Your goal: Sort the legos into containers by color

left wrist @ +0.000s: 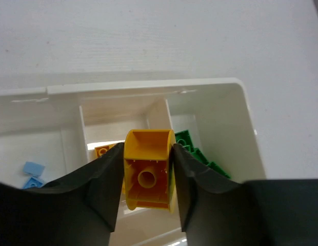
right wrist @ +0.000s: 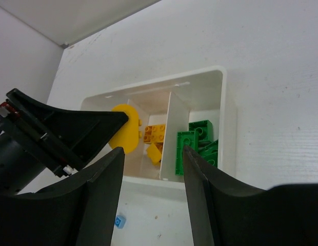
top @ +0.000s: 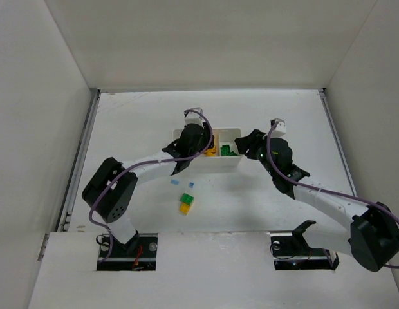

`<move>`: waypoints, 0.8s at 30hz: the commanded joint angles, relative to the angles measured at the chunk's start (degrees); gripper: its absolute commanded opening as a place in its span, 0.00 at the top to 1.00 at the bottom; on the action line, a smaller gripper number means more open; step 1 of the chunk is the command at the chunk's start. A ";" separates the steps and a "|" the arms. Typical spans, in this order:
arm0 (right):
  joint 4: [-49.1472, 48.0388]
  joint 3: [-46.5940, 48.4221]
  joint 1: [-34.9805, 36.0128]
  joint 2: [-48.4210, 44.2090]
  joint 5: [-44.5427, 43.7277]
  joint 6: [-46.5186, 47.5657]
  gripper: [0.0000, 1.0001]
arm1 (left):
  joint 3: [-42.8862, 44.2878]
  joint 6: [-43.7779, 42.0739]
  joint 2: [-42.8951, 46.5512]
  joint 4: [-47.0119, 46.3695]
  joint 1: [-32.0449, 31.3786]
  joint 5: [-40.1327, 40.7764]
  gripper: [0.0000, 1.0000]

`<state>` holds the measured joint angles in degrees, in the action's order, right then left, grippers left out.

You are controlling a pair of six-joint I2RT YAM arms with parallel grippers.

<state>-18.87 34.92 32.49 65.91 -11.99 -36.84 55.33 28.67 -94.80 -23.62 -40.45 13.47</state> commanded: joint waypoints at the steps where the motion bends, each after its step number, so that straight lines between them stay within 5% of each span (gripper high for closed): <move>1: -2.84 0.33 0.16 -1.48 0.04 0.98 0.45 | 2.15 -2.30 0.14 1.29 0.06 3.13 0.59; 6: -2.57 0.24 0.16 -1.75 0.04 0.98 0.45 | 1.45 -2.56 4.44 1.29 -0.64 4.10 0.35; 11: -2.66 0.41 0.25 -1.93 -0.23 0.98 0.46 | -1.27 -2.47 12.87 0.94 -1.43 4.63 0.23; 18: -2.22 1.99 3.49 -0.70 0.21 2.03 0.63 | -10.31 -1.33 29.30 1.90 -2.14 7.09 0.26; 24: -1.08 4.46 8.59 1.59 -0.14 3.79 0.76 | -19.11 1.91 43.89 7.17 -0.12 9.90 0.41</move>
<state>-18.70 36.23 38.89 66.78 -12.01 -35.00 39.40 28.64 -55.64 -19.44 -41.80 20.49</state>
